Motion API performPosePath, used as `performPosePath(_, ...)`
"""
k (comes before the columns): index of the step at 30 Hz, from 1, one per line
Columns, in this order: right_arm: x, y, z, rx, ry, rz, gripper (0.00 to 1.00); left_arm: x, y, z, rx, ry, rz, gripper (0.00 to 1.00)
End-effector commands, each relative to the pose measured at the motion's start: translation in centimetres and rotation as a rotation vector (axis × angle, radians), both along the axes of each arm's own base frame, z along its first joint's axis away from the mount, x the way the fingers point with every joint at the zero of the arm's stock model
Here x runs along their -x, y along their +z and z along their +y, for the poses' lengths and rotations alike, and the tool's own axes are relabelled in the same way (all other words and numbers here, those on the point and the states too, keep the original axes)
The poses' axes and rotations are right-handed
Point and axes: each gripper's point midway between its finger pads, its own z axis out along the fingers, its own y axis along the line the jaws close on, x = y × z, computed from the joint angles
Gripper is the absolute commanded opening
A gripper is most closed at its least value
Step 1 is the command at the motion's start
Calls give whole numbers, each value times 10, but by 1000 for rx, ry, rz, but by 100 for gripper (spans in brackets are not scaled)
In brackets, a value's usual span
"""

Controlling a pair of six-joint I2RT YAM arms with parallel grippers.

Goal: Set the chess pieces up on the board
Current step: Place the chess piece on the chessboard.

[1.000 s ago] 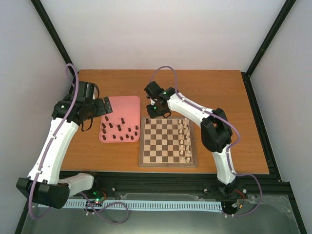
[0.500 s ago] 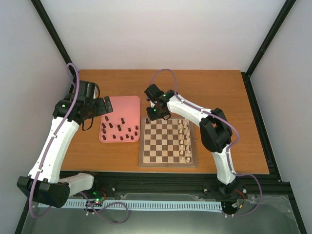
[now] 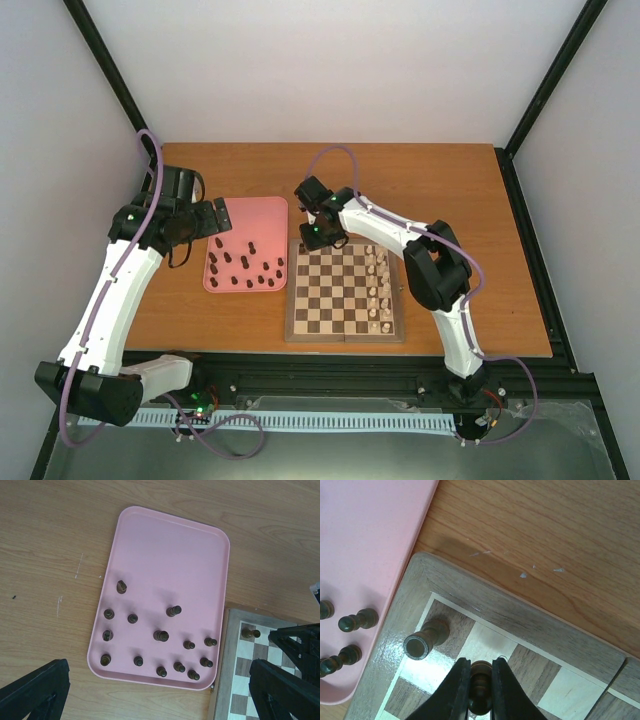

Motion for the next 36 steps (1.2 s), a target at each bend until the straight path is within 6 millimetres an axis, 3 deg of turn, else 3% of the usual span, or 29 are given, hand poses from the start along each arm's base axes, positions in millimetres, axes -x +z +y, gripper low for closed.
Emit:
performPosePath(1,-1,-7,4,7,-5,1,6,0,1,1,1,2,-8,100)
performPosePath(23,2,-25,7,30,6,35,7,-2,-1,1,0,1,-4,100)
performPosePath(36,-2,-19,6,40,11,16,24,-2,-1,0,1,0,-3,100)
